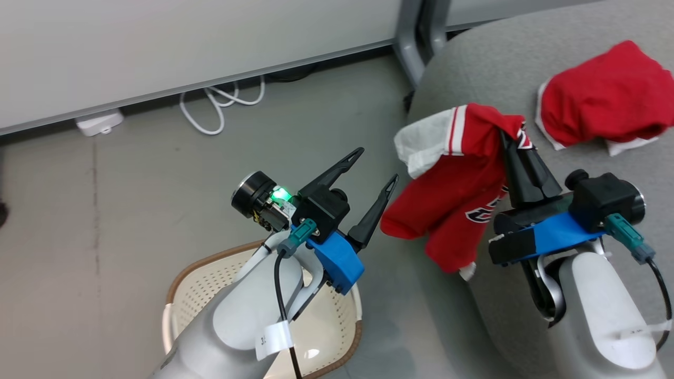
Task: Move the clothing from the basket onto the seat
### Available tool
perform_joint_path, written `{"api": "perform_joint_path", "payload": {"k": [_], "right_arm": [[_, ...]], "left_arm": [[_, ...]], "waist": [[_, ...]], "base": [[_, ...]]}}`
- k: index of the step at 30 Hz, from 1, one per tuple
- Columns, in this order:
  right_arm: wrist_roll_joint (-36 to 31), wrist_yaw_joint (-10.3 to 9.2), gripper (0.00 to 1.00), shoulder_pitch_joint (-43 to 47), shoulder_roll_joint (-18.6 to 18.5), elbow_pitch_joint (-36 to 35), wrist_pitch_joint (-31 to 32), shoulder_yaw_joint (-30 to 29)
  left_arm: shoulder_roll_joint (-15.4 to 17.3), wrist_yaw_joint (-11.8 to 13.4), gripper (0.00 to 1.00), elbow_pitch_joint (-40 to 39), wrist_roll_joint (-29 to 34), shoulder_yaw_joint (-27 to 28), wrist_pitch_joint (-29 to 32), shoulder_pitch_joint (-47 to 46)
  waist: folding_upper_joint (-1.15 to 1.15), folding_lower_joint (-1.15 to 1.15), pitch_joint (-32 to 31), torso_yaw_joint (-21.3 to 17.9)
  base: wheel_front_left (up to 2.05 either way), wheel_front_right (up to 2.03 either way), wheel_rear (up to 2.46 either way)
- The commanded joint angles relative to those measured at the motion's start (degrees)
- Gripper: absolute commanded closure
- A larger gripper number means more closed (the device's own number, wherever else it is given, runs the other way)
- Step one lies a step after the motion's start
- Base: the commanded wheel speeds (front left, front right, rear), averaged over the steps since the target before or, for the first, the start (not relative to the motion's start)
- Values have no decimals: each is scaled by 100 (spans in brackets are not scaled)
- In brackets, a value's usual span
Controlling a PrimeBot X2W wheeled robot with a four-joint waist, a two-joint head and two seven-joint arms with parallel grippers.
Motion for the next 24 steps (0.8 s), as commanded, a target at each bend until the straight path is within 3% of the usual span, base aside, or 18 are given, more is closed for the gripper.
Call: {"api": "perform_joint_path", "payload": {"k": [1, 11, 19, 24], "right_arm": [[-44, 1, 100, 105, -22, -84, -23, -66], [-20, 1, 100, 571, 30, -387, -23, -564], [-31, 1, 100, 752, 93, -565, -23, -688], [-7, 1, 100, 409, 117, -652, -23, -813]], "left_arm": [[30, -7, 0, -12, -17, -23, -25, 44], [24, -8, 0, -45, -76, -219, -20, 115], [40, -8, 0, -81, -75, -224, -20, 12], [135, -8, 0, -152, -25, -184, -20, -91]], "waist": [[0, 0, 37, -258], [0, 0, 107, -761], [0, 0, 171, -799], [0, 0, 298, -745]], "base": [[0, 0, 0], [0, 0, 0], [0, 0, 0], [0, 0, 0]]}}
